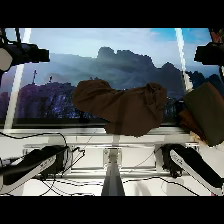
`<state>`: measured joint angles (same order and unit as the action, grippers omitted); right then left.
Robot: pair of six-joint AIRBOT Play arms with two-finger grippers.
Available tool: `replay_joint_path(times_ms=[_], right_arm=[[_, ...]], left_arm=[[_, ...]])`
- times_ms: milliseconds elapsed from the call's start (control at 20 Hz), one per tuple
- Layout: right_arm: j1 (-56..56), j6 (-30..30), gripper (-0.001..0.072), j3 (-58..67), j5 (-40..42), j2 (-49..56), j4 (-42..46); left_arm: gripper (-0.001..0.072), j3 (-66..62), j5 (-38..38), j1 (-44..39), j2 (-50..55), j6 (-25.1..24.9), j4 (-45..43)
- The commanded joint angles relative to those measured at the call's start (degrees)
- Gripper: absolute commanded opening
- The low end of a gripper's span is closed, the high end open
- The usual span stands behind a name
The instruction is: Fold the clothes and pants, and hang the long-sleeved shirts on hangers.
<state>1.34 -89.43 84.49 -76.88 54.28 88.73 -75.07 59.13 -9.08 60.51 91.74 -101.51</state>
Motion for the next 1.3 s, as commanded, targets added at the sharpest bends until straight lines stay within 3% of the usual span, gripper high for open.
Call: replay_joint_path(times_ms=[0, 450, 650, 800, 950, 1150, 1200, 1250], right_arm=[[0.02, -0.02, 0.0019, -0.02, -0.02, 0.0, 0.0], [0.02, -0.02, 0.0018, -0.02, 0.07, 0.0, -0.02], [0.02, -0.07, 0.0018, 0.15, 8.28, -0.22, -2.29], [0.02, 0.46, 0.0017, -0.09, 2.03, -0.28, -0.17], [-0.98, 10.6, 0.0018, -3.19, -11.34, -0.28, 2.32], [-1.53, 12.07, 0.0019, -17.86, -17.49, -0.28, -1.53], [-1.53, 12.07, 0.0042, -22.49, -15.43, -0.28, -2.97], [-1.53, 12.04, 0.016, -27.5, -12.17, -0.28, -4.2]], left_arm=[[0.0016, -0.02, 0.0, 0.02, -0.04, -0.02, 0.0], [0.0016, -0.02, 0.0, 0.02, -0.04, 0.0, 0.0], [0.0016, -0.02, 0.0, 0.02, -0.04, -0.02, 0.0], [0.0016, -0.02, -0.02, 0.02, -0.04, 0.0, 0.0], [0.0016, -0.02, 0.0, 0.02, -0.04, 0.0, 0.0], [0.0016, -0.02, 0.0, 0.02, -0.04, 0.0, 0.04], [0.0016, -0.02, 0.0, 0.0, -0.04, 0.0, 0.17], [0.0016, -0.02, 0.0, 0.02, -0.04, 0.0, 0.17]])
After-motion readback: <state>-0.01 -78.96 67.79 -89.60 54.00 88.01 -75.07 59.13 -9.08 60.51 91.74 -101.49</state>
